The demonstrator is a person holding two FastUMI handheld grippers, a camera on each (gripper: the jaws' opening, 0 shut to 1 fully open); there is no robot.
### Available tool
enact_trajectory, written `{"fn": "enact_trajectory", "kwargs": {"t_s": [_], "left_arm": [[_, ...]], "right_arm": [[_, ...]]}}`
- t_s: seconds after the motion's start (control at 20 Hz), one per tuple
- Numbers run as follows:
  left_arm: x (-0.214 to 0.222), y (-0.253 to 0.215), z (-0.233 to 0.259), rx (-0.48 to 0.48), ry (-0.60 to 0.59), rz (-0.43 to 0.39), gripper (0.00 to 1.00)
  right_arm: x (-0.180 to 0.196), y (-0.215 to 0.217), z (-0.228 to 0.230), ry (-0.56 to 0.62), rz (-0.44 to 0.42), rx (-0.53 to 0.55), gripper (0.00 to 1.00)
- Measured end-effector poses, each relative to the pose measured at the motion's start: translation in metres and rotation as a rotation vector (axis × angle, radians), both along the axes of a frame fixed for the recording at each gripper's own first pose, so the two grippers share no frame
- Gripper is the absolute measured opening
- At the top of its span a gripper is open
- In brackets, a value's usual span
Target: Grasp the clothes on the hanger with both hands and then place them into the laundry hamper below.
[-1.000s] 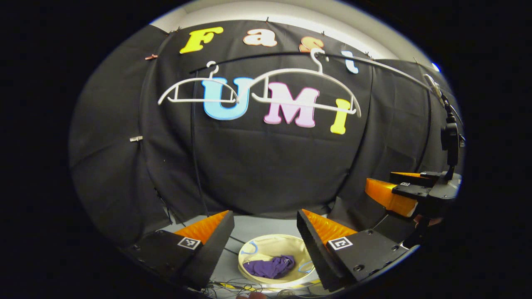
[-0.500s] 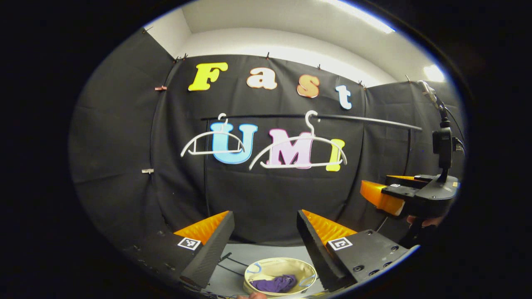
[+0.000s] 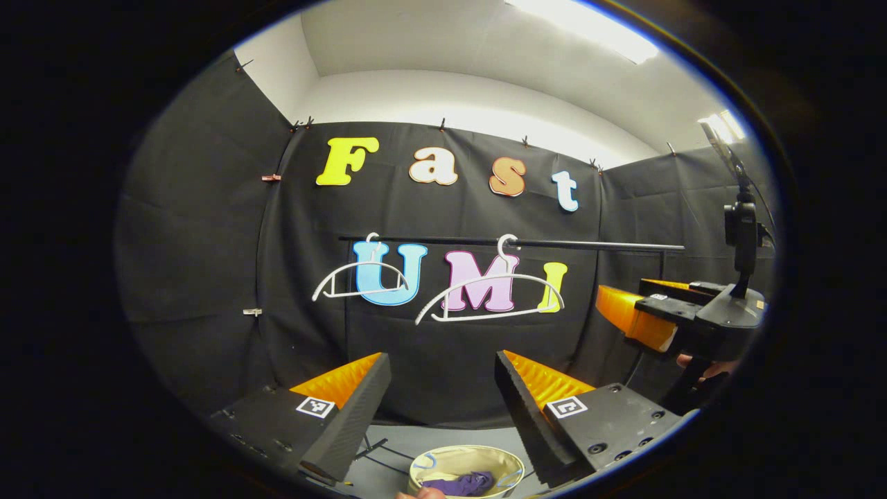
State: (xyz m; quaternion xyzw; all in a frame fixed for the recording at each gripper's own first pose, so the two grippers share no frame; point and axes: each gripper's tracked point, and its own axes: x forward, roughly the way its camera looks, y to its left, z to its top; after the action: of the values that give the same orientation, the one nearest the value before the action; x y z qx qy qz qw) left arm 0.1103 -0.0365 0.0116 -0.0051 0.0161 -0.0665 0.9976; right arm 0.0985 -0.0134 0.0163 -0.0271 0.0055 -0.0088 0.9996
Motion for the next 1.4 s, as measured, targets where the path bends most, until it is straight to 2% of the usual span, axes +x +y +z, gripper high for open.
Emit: {"fn": "enact_trajectory", "kwargs": {"t_s": [0.05,0.1,0.25,0.45,0.7,0.75,0.8,1.4], "left_arm": [[-0.002,0.000,0.001,0.001,-0.003,0.003,0.92],[-0.005,0.001,0.004,0.001,-0.011,0.009,0.95],[-0.012,0.004,0.008,-0.006,-0.018,0.030,0.95],[-0.017,0.008,0.012,-0.008,-0.022,0.046,0.95],[-0.014,0.008,0.013,-0.003,-0.018,0.045,0.95],[-0.014,0.007,0.015,-0.003,-0.021,0.043,0.92],[-0.014,0.004,0.016,-0.003,-0.024,0.039,0.95],[-0.007,-0.008,0.022,0.009,-0.029,0.019,0.95]], "right_arm": [[-0.003,0.001,0.002,-0.005,0.004,-0.002,0.98],[-0.006,0.004,0.005,-0.008,0.009,0.002,0.98],[-0.012,0.008,0.005,-0.012,0.018,0.027,0.98],[-0.013,0.006,0.005,-0.016,0.029,0.001,0.98],[-0.016,0.001,0.010,-0.028,0.011,0.017,0.97],[-0.015,0.000,0.012,-0.031,0.011,0.015,0.97],[-0.015,-0.001,0.012,-0.032,0.011,0.012,0.98],[-0.010,-0.002,0.009,-0.025,0.011,0.013,0.98]]}}
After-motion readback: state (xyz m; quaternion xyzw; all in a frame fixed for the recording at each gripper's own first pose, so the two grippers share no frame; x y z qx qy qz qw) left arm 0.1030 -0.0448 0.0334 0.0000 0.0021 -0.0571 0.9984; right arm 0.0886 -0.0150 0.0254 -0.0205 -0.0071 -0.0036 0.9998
